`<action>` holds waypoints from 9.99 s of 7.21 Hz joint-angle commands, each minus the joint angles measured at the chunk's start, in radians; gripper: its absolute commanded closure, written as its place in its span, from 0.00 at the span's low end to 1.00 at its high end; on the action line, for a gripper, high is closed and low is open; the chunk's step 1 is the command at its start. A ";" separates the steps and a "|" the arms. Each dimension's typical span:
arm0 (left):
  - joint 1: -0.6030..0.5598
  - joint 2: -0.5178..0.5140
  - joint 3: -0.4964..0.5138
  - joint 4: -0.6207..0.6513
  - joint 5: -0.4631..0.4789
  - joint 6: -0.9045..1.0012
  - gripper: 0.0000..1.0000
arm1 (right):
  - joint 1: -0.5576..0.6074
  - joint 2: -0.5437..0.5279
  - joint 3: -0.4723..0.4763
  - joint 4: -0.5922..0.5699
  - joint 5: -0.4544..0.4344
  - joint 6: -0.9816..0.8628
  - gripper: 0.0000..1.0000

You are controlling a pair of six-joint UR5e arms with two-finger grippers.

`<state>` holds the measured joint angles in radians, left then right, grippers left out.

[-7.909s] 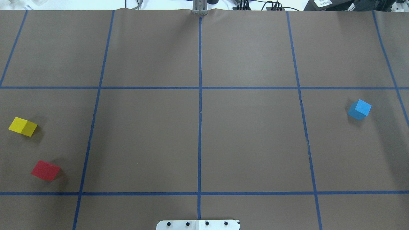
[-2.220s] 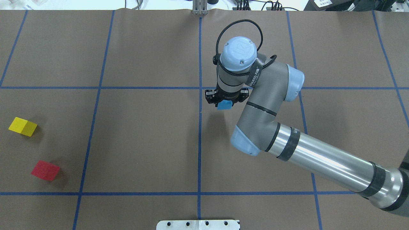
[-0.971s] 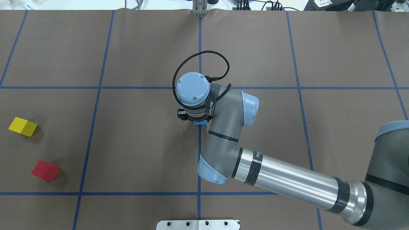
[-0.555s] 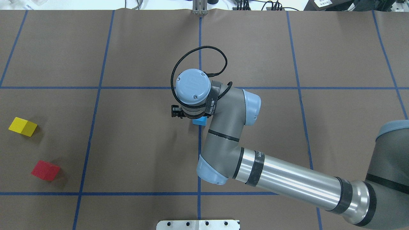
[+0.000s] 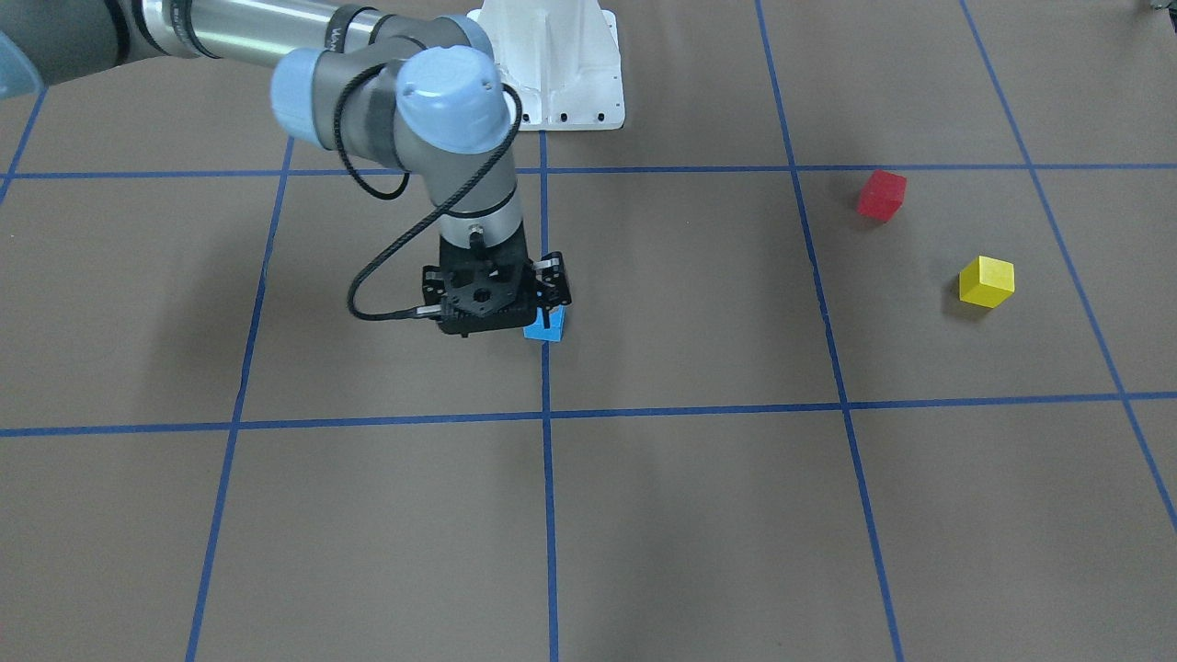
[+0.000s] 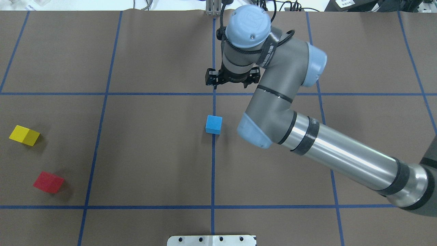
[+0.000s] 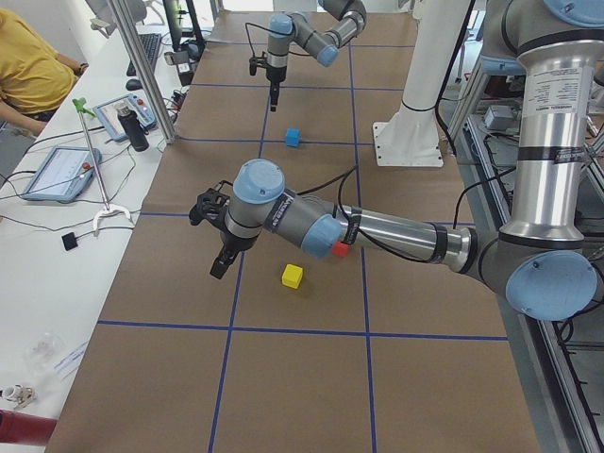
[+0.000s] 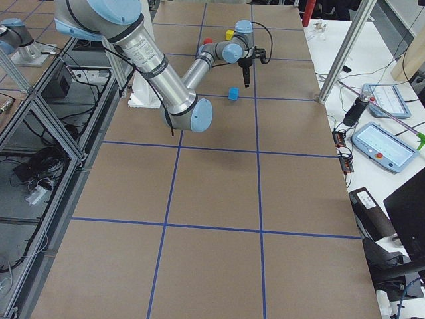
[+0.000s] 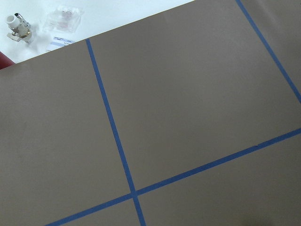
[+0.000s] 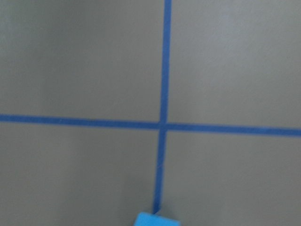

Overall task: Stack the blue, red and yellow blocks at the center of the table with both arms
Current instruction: 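Open the right gripper and withdraw the right arm away, then reach the left gripper down and grasp the red block, then carry the red block over the blue block and lower it, then hold the red block on top of the blue block, then open the left gripper and move it toward the yellow block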

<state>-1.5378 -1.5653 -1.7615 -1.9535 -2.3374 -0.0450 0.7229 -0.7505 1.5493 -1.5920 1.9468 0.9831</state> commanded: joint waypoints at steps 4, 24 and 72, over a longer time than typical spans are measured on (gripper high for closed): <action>0.272 0.079 0.027 -0.203 0.070 -0.378 0.00 | 0.448 -0.396 0.189 -0.009 0.219 -0.675 0.00; 1.036 0.329 -0.187 -0.367 0.455 -0.843 0.99 | 0.900 -0.908 0.160 0.006 0.297 -1.293 0.00; 0.543 -0.350 -0.144 0.479 0.231 -0.251 0.00 | 0.899 -0.906 0.107 0.006 0.313 -1.239 0.00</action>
<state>-0.8697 -2.0537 -1.8764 -1.4624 -2.0748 -0.5090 1.6214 -1.6578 1.6571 -1.5862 2.2583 -0.2568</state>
